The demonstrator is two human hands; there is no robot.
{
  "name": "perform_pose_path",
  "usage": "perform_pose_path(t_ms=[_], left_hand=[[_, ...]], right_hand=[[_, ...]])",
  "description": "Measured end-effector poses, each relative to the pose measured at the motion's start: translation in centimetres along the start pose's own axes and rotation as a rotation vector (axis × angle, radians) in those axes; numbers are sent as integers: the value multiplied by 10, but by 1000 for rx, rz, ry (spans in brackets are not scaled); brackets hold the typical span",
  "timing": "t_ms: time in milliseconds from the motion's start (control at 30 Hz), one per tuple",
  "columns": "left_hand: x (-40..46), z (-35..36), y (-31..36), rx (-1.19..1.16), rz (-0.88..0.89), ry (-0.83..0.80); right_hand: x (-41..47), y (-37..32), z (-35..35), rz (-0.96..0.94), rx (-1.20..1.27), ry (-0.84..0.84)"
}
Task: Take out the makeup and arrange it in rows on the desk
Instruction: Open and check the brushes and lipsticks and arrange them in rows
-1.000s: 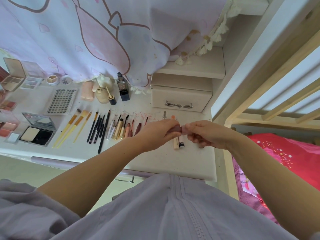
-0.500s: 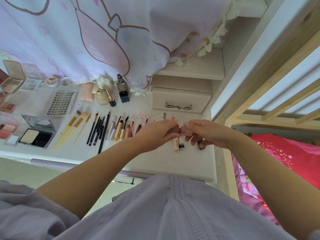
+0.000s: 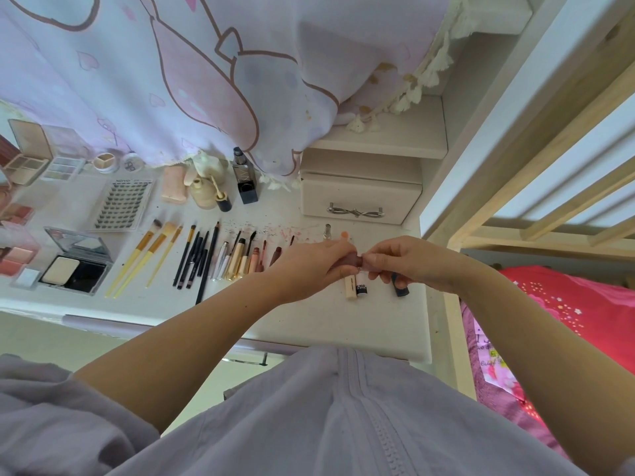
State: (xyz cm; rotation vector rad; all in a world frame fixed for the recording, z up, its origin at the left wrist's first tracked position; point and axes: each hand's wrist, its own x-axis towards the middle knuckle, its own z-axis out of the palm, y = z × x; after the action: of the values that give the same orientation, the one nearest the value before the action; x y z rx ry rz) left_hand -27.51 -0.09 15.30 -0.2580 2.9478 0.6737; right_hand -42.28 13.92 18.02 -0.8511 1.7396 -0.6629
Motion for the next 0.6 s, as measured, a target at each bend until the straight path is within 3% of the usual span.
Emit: perform_pose_path(t_ms=[167, 300, 400, 600], left_hand=[[-3, 0, 3, -5, -66, -91], [-13, -10, -14, -16, -148, -59], [-22, -13, -30, -176, -252, 16], [-21, 11, -16, -569, -371, 61]], right_hand=[[-1, -2, -1, -91, -242, 42], [-10, 3, -14, -93, -337, 102], [-13, 10, -24, -73, -238, 150], [-1, 23, 7, -16, 230, 151]])
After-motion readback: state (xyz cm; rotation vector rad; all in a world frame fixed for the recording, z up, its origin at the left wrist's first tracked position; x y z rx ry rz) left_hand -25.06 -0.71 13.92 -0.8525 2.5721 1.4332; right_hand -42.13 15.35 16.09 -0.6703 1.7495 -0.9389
